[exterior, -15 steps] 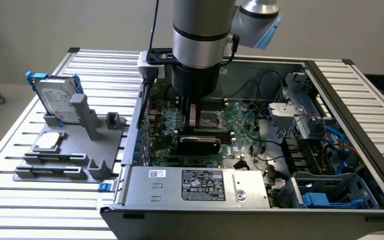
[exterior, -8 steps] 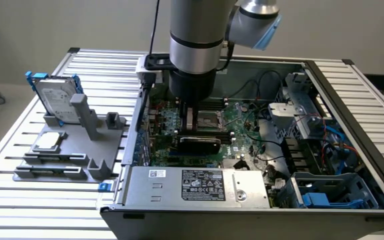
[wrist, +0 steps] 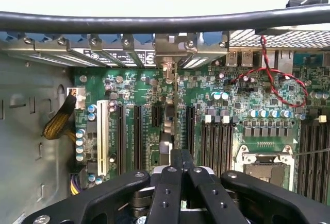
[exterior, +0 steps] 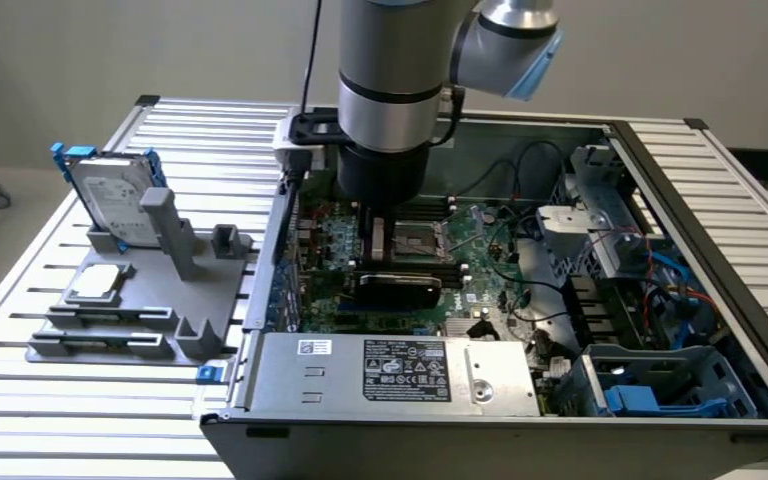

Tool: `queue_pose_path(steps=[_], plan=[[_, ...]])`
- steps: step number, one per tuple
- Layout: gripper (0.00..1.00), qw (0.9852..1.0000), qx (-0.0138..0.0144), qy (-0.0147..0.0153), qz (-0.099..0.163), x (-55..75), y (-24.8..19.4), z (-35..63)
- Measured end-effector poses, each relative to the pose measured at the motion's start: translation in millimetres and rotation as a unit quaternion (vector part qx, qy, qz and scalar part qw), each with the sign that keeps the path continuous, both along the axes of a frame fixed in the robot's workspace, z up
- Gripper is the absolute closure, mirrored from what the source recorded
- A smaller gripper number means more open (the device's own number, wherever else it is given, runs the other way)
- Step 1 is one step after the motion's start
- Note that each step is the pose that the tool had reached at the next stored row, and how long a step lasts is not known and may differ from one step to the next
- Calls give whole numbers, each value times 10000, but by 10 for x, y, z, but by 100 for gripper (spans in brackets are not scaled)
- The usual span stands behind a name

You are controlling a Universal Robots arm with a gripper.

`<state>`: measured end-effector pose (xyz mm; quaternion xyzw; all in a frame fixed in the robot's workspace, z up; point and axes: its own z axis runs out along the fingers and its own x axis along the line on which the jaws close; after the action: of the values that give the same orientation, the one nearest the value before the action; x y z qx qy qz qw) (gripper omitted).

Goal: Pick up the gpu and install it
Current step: 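Press down on the gpu until it lock into place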

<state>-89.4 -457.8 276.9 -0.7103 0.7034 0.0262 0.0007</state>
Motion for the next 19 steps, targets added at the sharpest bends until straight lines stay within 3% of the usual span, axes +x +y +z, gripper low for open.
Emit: queue_pose_path(steps=[19], plan=[[89, 10000, -11, 1, 38, -5, 10, -65]])
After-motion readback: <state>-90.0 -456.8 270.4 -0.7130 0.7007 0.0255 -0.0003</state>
